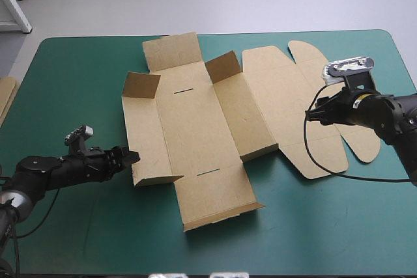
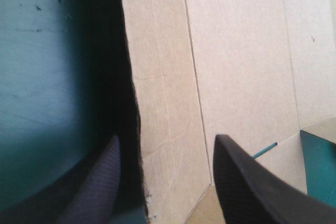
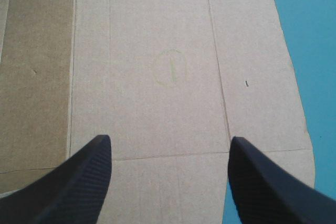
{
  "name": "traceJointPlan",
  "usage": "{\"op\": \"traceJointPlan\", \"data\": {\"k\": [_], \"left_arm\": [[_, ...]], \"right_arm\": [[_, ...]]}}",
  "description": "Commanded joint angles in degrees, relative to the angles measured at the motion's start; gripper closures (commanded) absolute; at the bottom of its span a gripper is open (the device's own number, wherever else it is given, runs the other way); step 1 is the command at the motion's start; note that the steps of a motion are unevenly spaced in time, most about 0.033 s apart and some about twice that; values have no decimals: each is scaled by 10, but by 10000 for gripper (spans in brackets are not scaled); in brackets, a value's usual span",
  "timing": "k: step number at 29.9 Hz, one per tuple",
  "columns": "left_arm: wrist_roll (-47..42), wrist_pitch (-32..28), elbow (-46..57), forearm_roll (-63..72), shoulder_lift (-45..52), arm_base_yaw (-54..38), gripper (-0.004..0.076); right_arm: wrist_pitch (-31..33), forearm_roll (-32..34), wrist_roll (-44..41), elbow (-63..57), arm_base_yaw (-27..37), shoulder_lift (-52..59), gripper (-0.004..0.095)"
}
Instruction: Fold the box
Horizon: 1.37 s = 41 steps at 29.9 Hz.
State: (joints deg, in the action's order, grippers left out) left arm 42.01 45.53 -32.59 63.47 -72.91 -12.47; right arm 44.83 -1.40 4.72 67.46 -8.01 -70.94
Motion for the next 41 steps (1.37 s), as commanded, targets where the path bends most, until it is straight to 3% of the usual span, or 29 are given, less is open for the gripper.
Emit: {"op": "traceJointPlan", "data": {"k": [1, 13, 16, 22, 34, 36, 41], "left_arm": [[37, 2, 10, 73, 9, 0, 328], [226, -5, 124, 287, 9, 0, 336], [231, -6, 126, 294, 9, 0, 353], [248, -10, 126, 323, 9, 9, 479], [260, -60, 124, 367, 9, 68, 489], [260, -60, 119, 359, 9, 68, 529], [268, -60, 117, 357, 9, 68, 713]], "right_arm": [[-24, -5, 4, 20, 3, 11, 296], [-24, -14, 4, 20, 3, 11, 297], [-25, -15, 4, 20, 3, 11, 305], [-28, -26, 4, 20, 3, 11, 306], [-27, -28, 4, 20, 3, 11, 310], [-27, -28, 5, 20, 3, 11, 324], [-27, -28, 5, 20, 3, 11, 352]]}}
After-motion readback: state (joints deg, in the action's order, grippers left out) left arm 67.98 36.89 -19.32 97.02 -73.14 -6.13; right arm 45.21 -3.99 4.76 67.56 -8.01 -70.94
